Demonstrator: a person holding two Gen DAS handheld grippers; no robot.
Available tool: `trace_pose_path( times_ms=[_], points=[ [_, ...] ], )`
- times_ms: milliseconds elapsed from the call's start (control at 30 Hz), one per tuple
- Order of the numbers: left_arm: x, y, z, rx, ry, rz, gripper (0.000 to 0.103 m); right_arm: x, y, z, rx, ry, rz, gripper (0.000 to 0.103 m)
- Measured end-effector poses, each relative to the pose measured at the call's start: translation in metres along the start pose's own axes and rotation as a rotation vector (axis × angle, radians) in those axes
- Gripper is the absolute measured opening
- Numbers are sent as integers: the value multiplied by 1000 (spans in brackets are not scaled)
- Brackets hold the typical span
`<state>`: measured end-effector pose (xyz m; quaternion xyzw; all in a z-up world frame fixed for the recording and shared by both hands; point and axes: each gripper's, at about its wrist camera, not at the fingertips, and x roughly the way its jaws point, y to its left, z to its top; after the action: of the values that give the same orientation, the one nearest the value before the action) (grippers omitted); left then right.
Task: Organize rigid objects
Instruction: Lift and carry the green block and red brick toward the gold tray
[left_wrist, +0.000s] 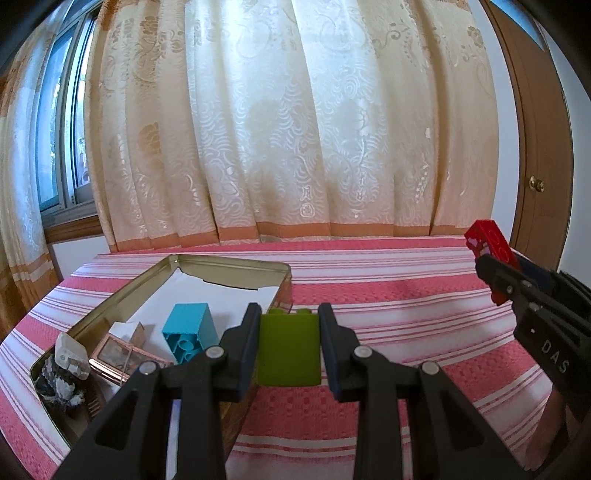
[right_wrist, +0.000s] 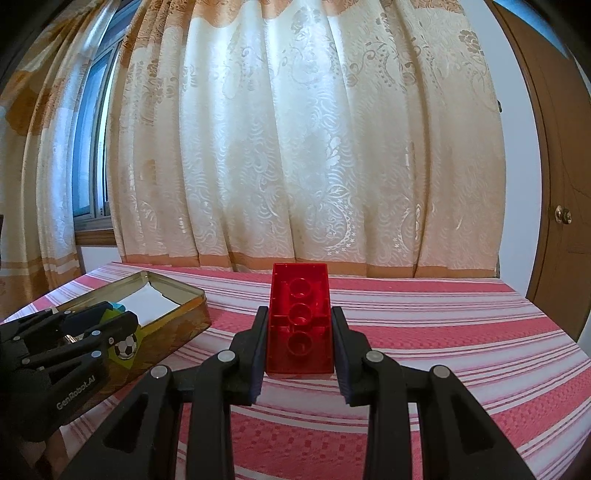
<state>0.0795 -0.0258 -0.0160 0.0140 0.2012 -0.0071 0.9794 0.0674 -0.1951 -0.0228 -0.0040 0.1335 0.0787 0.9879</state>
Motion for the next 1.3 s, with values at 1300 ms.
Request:
trace_pose_path(
  times_ms=[1300],
  points=[
    [-21, 42, -6, -51, -63, 51, 30, -10, 35, -2, -21, -3, 70, 34]
  ],
)
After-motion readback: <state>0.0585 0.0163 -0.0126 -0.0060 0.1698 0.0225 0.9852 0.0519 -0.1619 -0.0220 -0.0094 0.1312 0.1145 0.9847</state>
